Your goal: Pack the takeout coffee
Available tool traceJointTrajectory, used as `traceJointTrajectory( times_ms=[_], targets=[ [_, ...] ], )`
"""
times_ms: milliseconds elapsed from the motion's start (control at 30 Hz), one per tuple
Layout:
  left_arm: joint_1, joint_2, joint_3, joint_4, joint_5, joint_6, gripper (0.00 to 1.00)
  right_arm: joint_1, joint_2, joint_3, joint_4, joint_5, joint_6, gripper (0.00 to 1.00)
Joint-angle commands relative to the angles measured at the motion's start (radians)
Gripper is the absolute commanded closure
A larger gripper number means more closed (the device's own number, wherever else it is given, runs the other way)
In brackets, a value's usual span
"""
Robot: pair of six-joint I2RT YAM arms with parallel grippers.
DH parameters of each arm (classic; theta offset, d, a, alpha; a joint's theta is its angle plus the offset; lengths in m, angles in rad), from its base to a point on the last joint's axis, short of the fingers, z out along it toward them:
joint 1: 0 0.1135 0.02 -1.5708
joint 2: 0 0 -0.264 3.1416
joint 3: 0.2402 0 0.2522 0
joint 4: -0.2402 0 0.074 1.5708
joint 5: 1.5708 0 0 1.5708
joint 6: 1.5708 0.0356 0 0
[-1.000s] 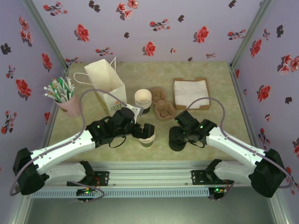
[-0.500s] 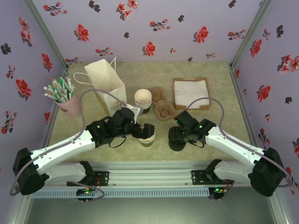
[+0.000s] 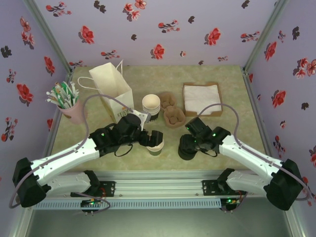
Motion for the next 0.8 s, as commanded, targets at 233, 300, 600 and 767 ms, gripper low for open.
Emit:
traceJointTrajectory(
  times_ms=[233,300,600,767],
  targets=[
    [-0.008,-0.021,-0.017,0.024,-0.033,0.022,0.01,-0.006,-0.045,0.033,-0.068,0.009,0.002,0.28],
    [-0.009,-0.031,-0.022,0.027,-0.041,0.018,0.01,-0.006,-0.056,0.045,-0.082,0.012,0.002,0.29],
    [-0.008,-0.207,-0.101,0.103,-0.101,0.013,0.01,-0.004,-0.142,0.121,-0.160,0.019,-0.020,0.29],
    [-0.008,-0.317,-0.128,0.117,-0.138,0.024,0.01,0.002,-0.157,0.173,-0.170,0.005,-0.028,0.30]
  ],
)
